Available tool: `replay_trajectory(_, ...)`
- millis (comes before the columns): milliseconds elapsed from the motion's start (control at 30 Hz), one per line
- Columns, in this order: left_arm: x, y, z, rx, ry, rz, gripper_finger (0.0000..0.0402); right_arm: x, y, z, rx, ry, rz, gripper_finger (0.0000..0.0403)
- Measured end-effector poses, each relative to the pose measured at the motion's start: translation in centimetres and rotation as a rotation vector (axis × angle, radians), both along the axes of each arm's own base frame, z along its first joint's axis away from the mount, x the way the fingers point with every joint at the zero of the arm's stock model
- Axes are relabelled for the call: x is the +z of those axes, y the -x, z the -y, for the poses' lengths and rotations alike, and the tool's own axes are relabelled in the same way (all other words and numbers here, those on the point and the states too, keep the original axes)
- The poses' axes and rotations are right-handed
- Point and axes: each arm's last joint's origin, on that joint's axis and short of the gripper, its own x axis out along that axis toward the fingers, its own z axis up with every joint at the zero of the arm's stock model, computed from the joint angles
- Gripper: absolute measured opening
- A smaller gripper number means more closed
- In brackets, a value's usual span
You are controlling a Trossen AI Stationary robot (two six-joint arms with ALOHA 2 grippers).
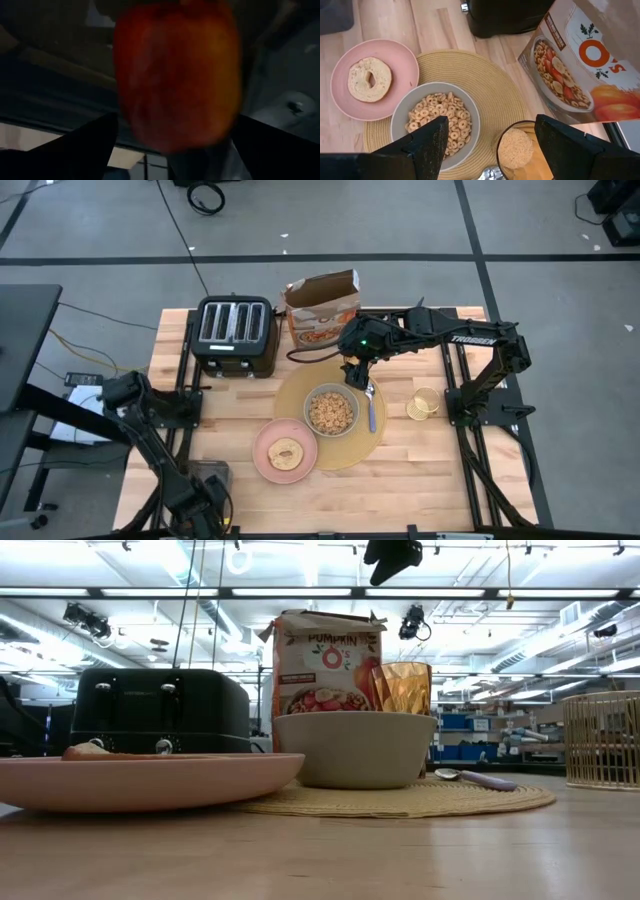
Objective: Arrange a breakfast setting
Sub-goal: Put the apple from the black bin on the brown table mat to the top left of the gray bowl
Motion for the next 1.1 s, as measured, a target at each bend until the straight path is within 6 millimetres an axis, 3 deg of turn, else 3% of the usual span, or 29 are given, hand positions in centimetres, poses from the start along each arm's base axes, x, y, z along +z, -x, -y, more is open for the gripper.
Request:
replay_trajectory(167, -1.5, 0.0, 0.4, -0.058, -0.029, -0.014, 0.038, 0.0, 0.0, 0.0, 0.002, -0.003, 0.0, 0.03)
replay_trajectory(367, -1.6, 0.0, 0.1, -0.056, -0.078, 0.018, 0.0376, 0.0, 0.0, 0.0, 0.0, -0.005, 0.0, 0.03)
replay_trajectory(667, -1.2, 0.0, -0.4, -0.036, -0.146, 0.074, 0.0331, 0.1, 0.1, -0.2, 0.059, 0.024, -0.006, 0.03)
replay_trajectory(767, 1.2, 0.6, -1.5, 0.004, -0.189, 0.085, 0.0331, 0.8, 0.3, -0.9, 0.137, 0.067, 0.006, 0.03)
replay_trajectory(900, 6.2, 1.7, -4.0, 0.096, -0.246, 0.177, 0.0331, 2.7, 0.1, -2.4, 0.303, 0.174, 0.098, 0.03)
replay_trajectory(1100, 13.0, 3.6, -9.2, 0.428, -0.15, 0.535, 0.0331, 4.9, -0.9, -6.4, 0.596, 0.347, 0.34, 0.03)
